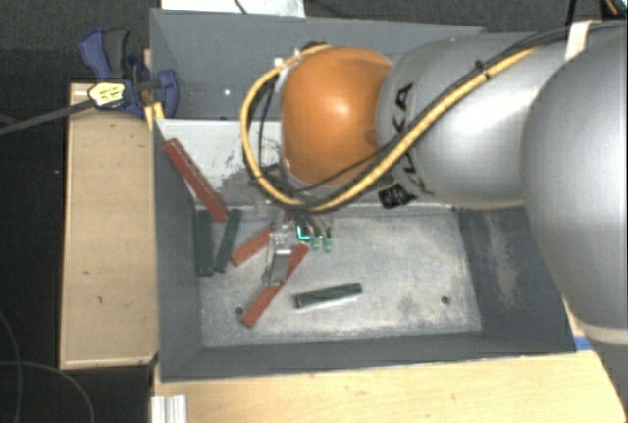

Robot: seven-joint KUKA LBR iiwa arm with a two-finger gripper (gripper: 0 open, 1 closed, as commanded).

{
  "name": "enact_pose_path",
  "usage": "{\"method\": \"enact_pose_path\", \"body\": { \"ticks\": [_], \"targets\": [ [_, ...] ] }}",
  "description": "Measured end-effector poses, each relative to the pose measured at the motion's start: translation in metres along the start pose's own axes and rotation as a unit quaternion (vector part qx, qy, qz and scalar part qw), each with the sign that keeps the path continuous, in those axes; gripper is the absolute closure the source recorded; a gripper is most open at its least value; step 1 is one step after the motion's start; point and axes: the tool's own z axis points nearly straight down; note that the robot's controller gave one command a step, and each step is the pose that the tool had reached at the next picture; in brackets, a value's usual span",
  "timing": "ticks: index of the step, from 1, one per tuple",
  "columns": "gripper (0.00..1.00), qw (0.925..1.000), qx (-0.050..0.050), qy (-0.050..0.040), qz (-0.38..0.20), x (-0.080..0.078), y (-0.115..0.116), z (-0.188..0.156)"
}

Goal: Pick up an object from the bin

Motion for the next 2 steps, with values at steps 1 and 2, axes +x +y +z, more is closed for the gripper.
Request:
{"method": "enact_pose_path", "body": {
  "ticks": [1,2],
  "targets": [
    [0.0,0.9998,0.0,-0.0005,-0.021,-0.0179,-0.0248,0.1071],
    [1.0,0.9998,-0.003,-0.008,-0.019,-0.0221,-0.0216,0.0978]
  ]
}}
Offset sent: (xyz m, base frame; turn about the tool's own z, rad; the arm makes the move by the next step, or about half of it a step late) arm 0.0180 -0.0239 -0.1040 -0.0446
